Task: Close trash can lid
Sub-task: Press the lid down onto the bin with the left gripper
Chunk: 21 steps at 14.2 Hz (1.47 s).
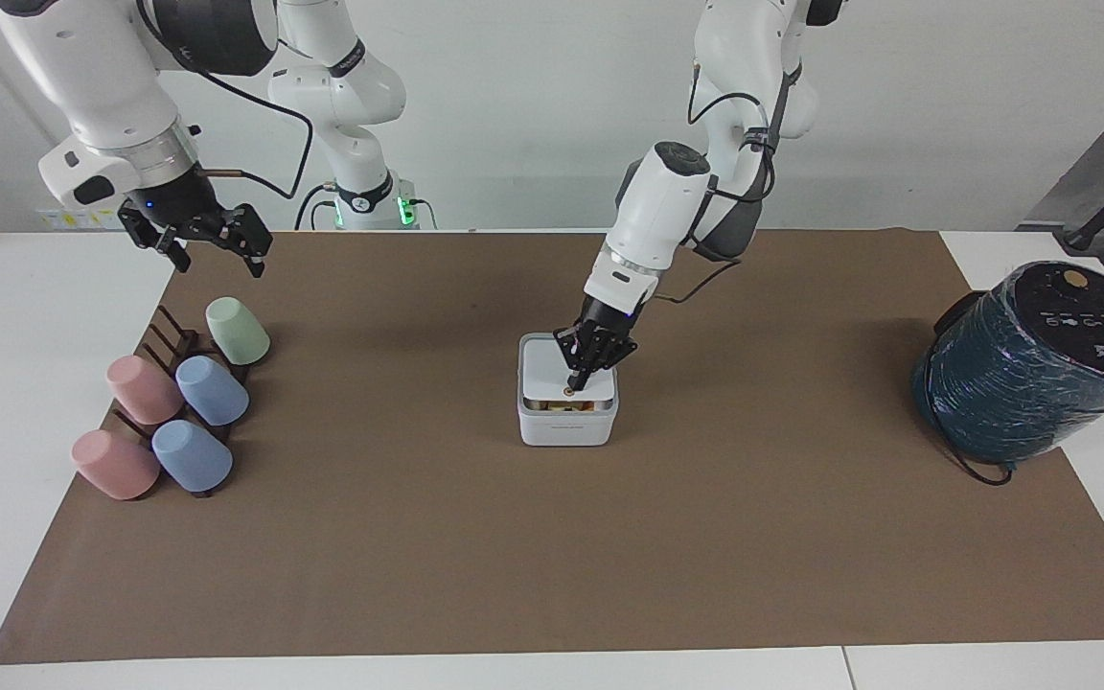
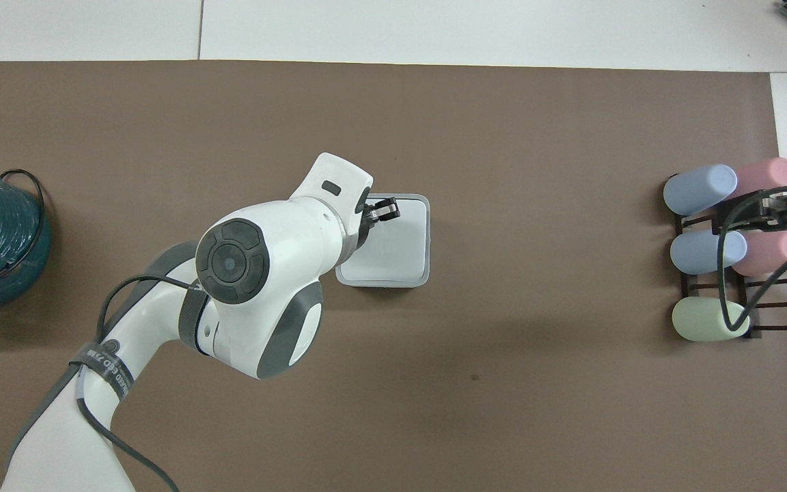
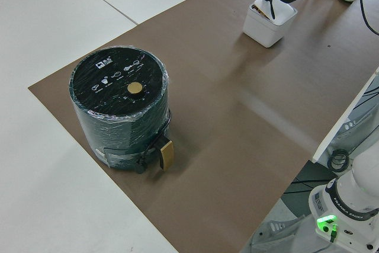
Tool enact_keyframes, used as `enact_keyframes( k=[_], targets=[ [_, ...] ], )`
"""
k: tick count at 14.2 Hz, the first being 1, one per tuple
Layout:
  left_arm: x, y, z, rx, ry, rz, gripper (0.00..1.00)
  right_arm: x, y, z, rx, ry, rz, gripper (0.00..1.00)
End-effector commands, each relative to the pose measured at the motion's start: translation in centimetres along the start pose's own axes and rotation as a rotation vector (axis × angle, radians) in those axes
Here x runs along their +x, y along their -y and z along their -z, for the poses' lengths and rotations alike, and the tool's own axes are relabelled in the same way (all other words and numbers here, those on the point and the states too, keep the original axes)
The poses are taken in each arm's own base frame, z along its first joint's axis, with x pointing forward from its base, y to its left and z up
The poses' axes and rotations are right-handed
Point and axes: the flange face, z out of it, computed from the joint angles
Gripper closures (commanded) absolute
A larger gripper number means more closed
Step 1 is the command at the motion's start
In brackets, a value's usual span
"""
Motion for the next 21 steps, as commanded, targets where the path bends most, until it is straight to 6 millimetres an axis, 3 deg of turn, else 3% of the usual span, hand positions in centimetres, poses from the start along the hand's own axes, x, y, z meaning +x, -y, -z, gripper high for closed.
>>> enact_keyframes(
  k=[1, 6, 13, 16, 21],
  targets=[
    [0.6, -0.2, -0.7, -0.014, -0.004, 0.018, 0.92, -0.8, -0.1, 0.2, 0.012, -0.002, 0.017, 0.0],
    [0.3, 0.4, -3.2, -0.008, -0.007, 0.022, 0.92, -0.8, 0.0, 0.2, 0.012, -0.002, 0.018, 0.0],
    [-0.3, 0.8, -4.9, 0.007, 0.007, 0.012, 0.91, -0.8, -0.1, 0.2, 0.012, -0.002, 0.017, 0.0],
    [0.9, 0.1, -3.9, 0.015, 0.022, 0.014, 0.91, -0.8, -0.1, 0.2, 0.012, -0.002, 0.017, 0.0],
    [5.1, -1.0, 1.3, 0.093, 0.123, 0.023, 0.9, -0.8, 0.0, 0.2, 0.012, -0.002, 0.018, 0.0]
  ],
)
